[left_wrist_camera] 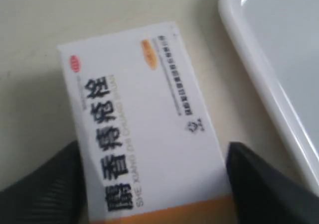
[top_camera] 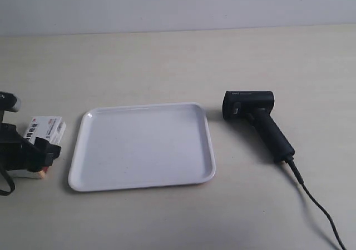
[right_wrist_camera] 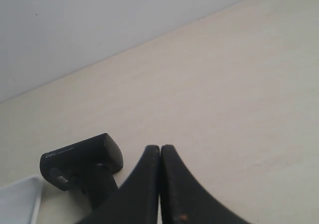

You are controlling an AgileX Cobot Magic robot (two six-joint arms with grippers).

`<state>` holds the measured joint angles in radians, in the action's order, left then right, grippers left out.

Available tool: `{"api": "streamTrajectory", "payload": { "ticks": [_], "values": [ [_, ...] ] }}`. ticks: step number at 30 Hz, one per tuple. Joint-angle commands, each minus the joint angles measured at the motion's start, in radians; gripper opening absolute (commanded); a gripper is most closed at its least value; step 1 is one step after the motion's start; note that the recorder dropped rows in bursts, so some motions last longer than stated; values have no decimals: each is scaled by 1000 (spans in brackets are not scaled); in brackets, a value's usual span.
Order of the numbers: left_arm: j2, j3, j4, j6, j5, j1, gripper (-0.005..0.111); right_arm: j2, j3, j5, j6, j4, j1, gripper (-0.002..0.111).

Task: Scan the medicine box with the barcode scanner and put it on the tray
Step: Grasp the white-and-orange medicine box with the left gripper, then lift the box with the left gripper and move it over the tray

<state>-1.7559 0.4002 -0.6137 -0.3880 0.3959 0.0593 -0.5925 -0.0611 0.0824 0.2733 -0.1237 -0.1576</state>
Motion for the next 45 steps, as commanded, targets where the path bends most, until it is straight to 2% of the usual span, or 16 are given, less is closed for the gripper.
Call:
{"api": "streamTrajectory", "payload": {
  "ticks": [1, 2, 4, 7, 10, 12, 14, 16, 20, 23, 26, 33, 39, 45],
  "values": [
    [52, -2, -6, -13, -12, -2, 16, -3, -15, 8, 6, 30, 6, 0],
    [71, -2, -11, -13, -10, -2, 0, -3, -28, -13, 6, 30, -3, 0],
    [115, 8, -62, -40, -5, -2, 1, -14, -62, -68, 6, 30, -44, 0],
    [177, 54, -283, -222, 0, 0, 0, -66, -118, -116, 6, 30, -133, 0],
    [207, 134, -706, -523, 142, 0, 0, -171, -158, -112, 4, 30, -227, 3],
    [204, 224, -980, -690, 298, 0, 0, -273, -197, -112, -23, 30, -283, 11],
    [192, 308, -1121, -756, 391, 11, 0, -386, -240, -112, -69, 30, -321, 24],
    [176, 351, -1131, -742, 423, 38, 0, -486, -279, -114, -107, 30, -344, 38],
    [134, 384, -1131, -621, 410, 160, 0, -693, -368, -101, -142, 37, -372, 66],
    [93, 410, -1131, -588, 366, 244, 0, -832, -428, -53, -205, 37, -378, 80],
    [50, 432, -1131, -585, 368, 272, 0, -951, -487, -43, -232, 37, -378, 83],
    [10, 434, -1131, -584, 350, 272, 0, -1136, -615, -47, -335, 37, -356, 83],
    [4, 434, -1131, -576, 350, 272, 0, -1169, -638, -41, -348, 37, -305, 83],
    [4, 434, -1131, -577, 348, 272, 0, -1210, -668, 0, -390, 37, -300, 83]
  ]
}}
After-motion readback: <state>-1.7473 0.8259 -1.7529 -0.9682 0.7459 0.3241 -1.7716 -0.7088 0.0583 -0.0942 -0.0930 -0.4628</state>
